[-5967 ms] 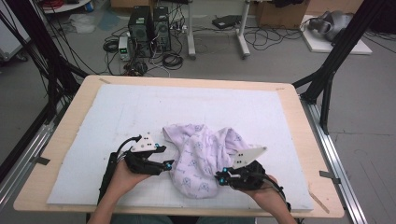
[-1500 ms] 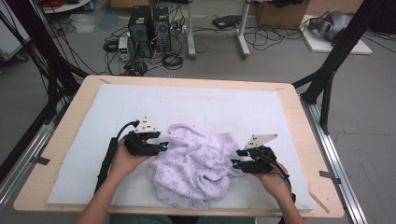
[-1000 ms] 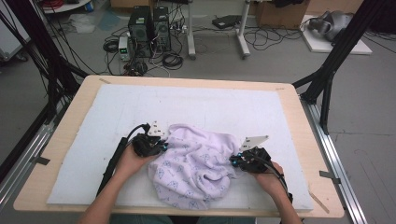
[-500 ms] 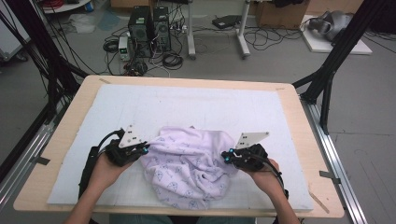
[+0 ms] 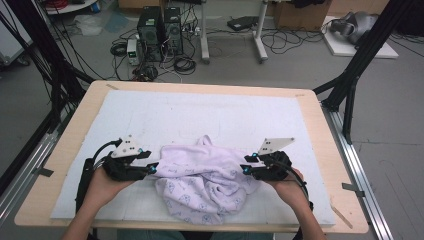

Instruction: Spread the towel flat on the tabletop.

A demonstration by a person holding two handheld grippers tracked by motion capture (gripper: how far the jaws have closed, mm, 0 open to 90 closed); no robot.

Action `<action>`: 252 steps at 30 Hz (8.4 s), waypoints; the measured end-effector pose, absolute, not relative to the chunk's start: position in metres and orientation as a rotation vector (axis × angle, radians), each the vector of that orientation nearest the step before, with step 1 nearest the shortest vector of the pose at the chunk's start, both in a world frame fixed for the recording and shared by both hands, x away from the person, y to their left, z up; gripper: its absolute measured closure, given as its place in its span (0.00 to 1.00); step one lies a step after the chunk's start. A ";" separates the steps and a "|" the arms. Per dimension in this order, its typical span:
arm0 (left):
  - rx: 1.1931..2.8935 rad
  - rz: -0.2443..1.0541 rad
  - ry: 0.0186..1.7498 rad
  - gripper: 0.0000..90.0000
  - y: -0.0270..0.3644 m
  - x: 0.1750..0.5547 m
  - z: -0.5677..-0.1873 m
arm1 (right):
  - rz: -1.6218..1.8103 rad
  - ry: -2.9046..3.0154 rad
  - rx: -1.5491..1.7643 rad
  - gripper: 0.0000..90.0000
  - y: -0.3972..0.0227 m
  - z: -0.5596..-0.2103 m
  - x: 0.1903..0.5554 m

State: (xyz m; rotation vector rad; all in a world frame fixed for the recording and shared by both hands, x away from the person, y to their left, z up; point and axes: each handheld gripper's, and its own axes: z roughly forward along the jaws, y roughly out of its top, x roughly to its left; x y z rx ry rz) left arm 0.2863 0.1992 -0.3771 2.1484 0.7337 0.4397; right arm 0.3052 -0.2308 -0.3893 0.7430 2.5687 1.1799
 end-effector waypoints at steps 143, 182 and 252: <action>2.067 0.420 0.966 0.97 0.161 0.356 -0.416 | 1.185 2.550 0.768 0.92 -0.198 -0.404 0.340; 2.166 0.320 0.662 0.65 0.127 0.282 -0.435 | 1.277 2.690 0.404 0.54 -0.158 -0.405 0.266; 2.151 0.389 0.711 0.74 0.119 0.317 -0.440 | 1.124 2.657 0.627 0.66 -0.197 -0.437 0.308</action>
